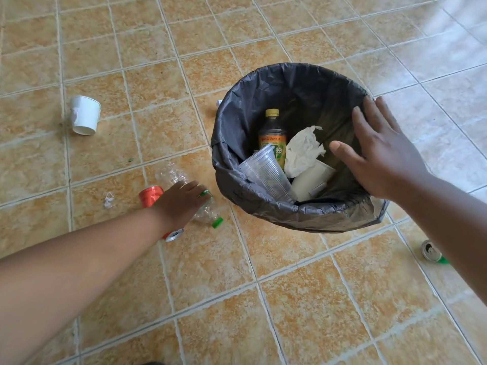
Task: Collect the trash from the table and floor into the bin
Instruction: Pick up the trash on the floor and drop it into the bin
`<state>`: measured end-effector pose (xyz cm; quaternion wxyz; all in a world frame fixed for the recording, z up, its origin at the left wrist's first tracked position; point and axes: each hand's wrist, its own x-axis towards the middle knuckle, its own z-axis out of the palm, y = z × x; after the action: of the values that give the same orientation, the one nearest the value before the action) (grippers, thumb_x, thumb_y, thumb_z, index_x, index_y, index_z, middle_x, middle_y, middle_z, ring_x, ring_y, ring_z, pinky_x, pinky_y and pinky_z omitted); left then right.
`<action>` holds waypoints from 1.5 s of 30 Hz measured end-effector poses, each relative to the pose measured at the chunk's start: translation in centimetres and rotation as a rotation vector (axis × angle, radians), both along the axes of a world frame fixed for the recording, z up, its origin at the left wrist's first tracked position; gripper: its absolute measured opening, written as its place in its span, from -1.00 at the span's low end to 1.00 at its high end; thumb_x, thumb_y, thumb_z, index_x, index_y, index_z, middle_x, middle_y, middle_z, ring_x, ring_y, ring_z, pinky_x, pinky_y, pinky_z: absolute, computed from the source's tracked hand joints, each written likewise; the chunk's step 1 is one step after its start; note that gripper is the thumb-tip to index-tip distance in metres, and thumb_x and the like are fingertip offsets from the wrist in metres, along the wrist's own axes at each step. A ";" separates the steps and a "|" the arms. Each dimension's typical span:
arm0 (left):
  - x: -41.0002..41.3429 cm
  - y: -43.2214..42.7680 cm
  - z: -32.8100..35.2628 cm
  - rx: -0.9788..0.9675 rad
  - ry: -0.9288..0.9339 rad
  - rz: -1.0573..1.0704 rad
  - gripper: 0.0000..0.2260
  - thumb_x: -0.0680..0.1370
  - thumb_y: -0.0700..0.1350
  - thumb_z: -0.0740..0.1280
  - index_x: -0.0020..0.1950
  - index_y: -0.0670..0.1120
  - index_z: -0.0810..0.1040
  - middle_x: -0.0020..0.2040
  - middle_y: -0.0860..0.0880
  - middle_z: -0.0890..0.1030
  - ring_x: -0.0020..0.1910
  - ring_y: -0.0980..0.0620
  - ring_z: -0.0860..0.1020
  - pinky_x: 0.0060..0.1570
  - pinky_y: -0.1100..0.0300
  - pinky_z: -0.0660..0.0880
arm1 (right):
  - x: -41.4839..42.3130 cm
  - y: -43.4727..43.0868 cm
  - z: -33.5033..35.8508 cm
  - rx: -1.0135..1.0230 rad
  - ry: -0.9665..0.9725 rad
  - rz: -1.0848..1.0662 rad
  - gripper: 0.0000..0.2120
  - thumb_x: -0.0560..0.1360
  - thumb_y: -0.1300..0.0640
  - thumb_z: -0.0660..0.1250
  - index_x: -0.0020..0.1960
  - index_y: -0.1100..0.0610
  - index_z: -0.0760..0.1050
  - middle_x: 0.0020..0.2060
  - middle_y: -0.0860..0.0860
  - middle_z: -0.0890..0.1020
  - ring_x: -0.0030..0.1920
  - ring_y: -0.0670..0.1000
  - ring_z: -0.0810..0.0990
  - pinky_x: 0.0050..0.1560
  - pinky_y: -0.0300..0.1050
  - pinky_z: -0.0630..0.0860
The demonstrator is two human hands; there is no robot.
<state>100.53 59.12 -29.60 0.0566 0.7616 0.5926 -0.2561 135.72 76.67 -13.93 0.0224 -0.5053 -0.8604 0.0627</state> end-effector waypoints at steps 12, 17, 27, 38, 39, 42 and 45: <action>-1.4 1.8 5.5 0.373 -0.253 0.392 -0.46 0.59 -0.25 0.30 0.54 -0.23 0.22 0.46 -0.25 0.40 0.38 -0.31 0.42 0.35 -0.20 0.36 | -0.1 0.1 -0.1 -0.002 0.009 -0.005 -0.11 0.51 -0.44 -0.10 0.65 0.11 -0.03 0.64 0.06 -0.10 0.62 0.00 -0.22 0.55 -0.02 -0.08; -3.1 5.1 12.5 0.783 -0.419 0.680 -0.47 0.62 -0.22 0.26 0.56 -0.20 0.15 0.50 -0.27 0.33 0.38 -0.36 0.38 0.30 -0.26 0.40 | 0.0 0.1 -0.1 -0.003 0.006 -0.005 -0.11 0.51 -0.44 -0.10 0.65 0.10 -0.04 0.64 0.06 -0.10 0.62 0.00 -0.22 0.57 0.00 -0.07; 7.9 6.4 20.3 0.784 -0.564 -0.110 -0.45 0.58 -0.33 0.30 0.54 -0.31 0.19 0.53 -0.32 0.27 0.53 -0.31 0.21 0.49 -0.28 0.17 | 0.3 0.1 -0.1 -0.026 0.082 0.006 -0.09 0.51 -0.45 -0.22 0.65 0.13 -0.10 0.64 0.06 -0.07 0.62 -0.04 -0.22 0.54 -0.12 -0.19; 11.7 6.7 16.5 0.216 -0.595 -0.027 -0.40 0.66 -0.11 0.23 0.64 0.03 0.02 0.65 0.05 0.01 0.62 0.05 -0.07 0.58 0.00 -0.02 | 0.1 -0.1 0.0 -0.029 0.093 0.002 -0.07 0.50 -0.47 -0.26 0.65 0.14 -0.06 0.64 0.07 -0.05 0.62 -0.03 -0.20 0.52 -0.15 -0.20; 11.6 6.8 16.4 0.187 -0.609 -0.002 -0.41 0.67 -0.06 0.21 0.64 0.04 0.02 0.65 0.06 0.00 0.62 0.08 -0.08 0.58 0.02 -0.03 | 0.1 -0.1 0.0 -0.030 0.091 0.001 -0.07 0.49 -0.48 -0.27 0.65 0.13 -0.06 0.64 0.06 -0.06 0.62 -0.04 -0.21 0.51 -0.15 -0.21; 11.3 6.6 16.3 0.196 -0.625 0.012 -0.46 0.68 0.05 0.14 0.64 0.03 0.05 0.64 0.07 0.02 0.61 0.11 -0.07 0.59 0.07 -0.05 | 0.1 0.0 -0.1 -0.028 0.087 0.001 -0.07 0.49 -0.48 -0.26 0.65 0.12 -0.07 0.64 0.06 -0.06 0.62 -0.04 -0.21 0.51 -0.15 -0.21; 11.4 6.4 16.3 0.196 -0.586 0.001 -0.47 0.68 0.15 0.05 0.63 0.03 0.10 0.64 0.07 0.05 0.61 0.12 -0.05 0.58 0.05 -0.04 | 0.2 0.0 -0.2 -0.021 0.075 0.003 -0.08 0.49 -0.48 -0.27 0.65 0.10 -0.07 0.64 0.05 -0.08 0.62 -0.04 -0.22 0.52 -0.12 -0.20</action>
<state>111.88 65.51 -13.32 0.1516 0.8046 0.5732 0.0329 135.90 76.67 -14.12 0.0490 -0.5016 -0.8590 0.0907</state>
